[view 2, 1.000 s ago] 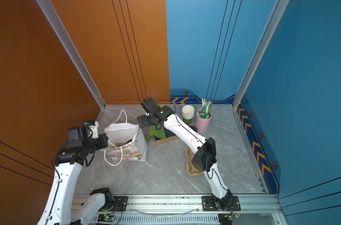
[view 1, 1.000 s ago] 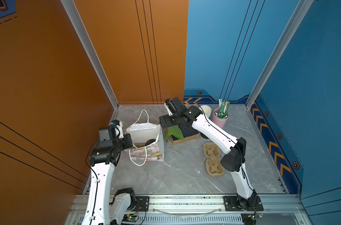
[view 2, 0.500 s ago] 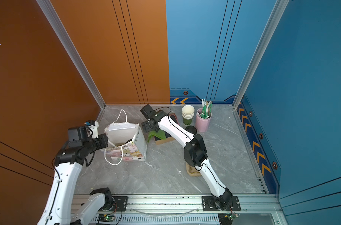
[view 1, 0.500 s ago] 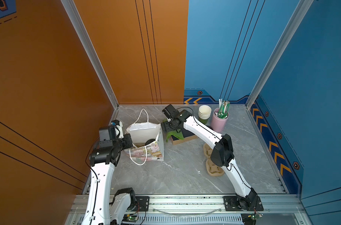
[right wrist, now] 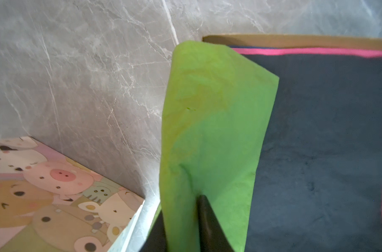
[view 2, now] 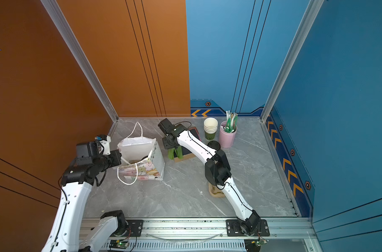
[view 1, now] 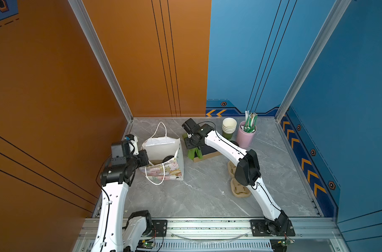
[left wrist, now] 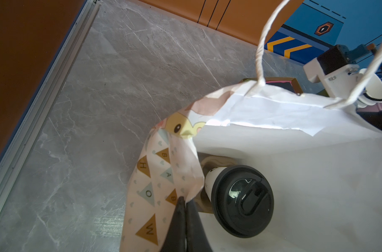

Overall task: Pack a coffee takeout order
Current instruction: Pick up the napkin from the napkin box, then place the napkin in the takeout bag.

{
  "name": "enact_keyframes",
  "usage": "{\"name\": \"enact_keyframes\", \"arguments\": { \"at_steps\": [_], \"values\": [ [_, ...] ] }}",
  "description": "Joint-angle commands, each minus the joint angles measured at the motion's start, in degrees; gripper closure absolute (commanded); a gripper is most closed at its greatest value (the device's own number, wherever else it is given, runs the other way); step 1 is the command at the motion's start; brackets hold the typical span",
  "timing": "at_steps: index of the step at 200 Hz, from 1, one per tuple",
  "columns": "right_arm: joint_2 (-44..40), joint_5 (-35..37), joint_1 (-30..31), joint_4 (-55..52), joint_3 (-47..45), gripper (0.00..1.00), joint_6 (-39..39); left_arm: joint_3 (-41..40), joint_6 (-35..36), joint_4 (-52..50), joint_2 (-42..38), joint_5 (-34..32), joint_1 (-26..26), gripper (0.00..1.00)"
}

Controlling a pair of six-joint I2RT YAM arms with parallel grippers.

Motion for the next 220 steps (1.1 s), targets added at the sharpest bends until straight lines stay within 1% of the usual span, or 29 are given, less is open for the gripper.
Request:
{"name": "enact_keyframes", "arguments": {
  "at_steps": [1, 14, 23, 48, 65, 68, 100, 119, 151, 170, 182, 203, 220],
  "values": [
    [-4.62, -1.79, -1.66, -0.97, 1.15, 0.91, 0.46, -0.41, -0.02, -1.10, -0.07, -0.28, -0.32, 0.94],
    [-6.79, -2.26, -2.48, -0.54, 1.03, 0.96, 0.32, -0.22, -0.02, -1.10, -0.13, -0.29, -0.31, 0.92],
    [-8.62, -2.22, -3.00, -0.02, 0.87, 1.00, -0.25, -0.14, -0.02, -1.07, -0.13, -0.20, -0.25, 0.88],
    [-14.63, -2.30, -3.68, 2.47, -1.11, 1.00, -3.69, 0.28, -0.02, -1.18, -0.21, 0.02, -0.29, 0.85],
    [-19.04, -3.91, -3.77, 5.91, -4.65, 1.00, -6.71, 0.48, -0.02, -1.16, -0.25, 0.07, -0.34, 0.84],
    [-21.17, -4.20, -3.77, 6.63, -5.40, 1.00, -7.21, 0.49, -0.02, -1.18, -0.23, 0.09, -0.26, 0.84],
    [-31.54, -10.87, -3.54, 16.22, -14.97, 1.00, -12.69, 0.45, -0.02, -1.19, -0.21, 0.30, -0.26, 0.84],
    [-35.25, -16.28, -2.70, 19.78, -17.66, 1.00, -16.05, 0.24, 0.05, -1.17, -0.15, 0.27, -0.28, 0.84],
    [-35.41, -26.57, 0.09, 21.55, -16.10, 1.00, -20.78, 0.29, -0.02, -1.18, -0.22, 0.22, -0.32, 0.84],
    [-32.78, -34.75, 1.28, 21.63, -13.13, 1.00, -21.56, 0.22, -0.03, -1.23, -0.22, 0.15, -0.31, 0.84],
    [-30.77, -38.50, 1.71, 20.54, -10.69, 1.00, -21.91, 0.48, -0.02, -1.18, -0.30, 0.03, -0.32, 0.84],
    [-27.61, -42.20, 2.59, 17.79, -7.38, 1.00, -22.98, 0.88, -0.02, -1.16, -0.52, -0.21, -0.16, 0.83],
    [-26.12, -42.67, 3.71, 17.47, -6.76, 1.00, -24.34, 1.13, -0.02, -1.18, -0.65, -0.42, -0.20, 0.82]
  ]
}}
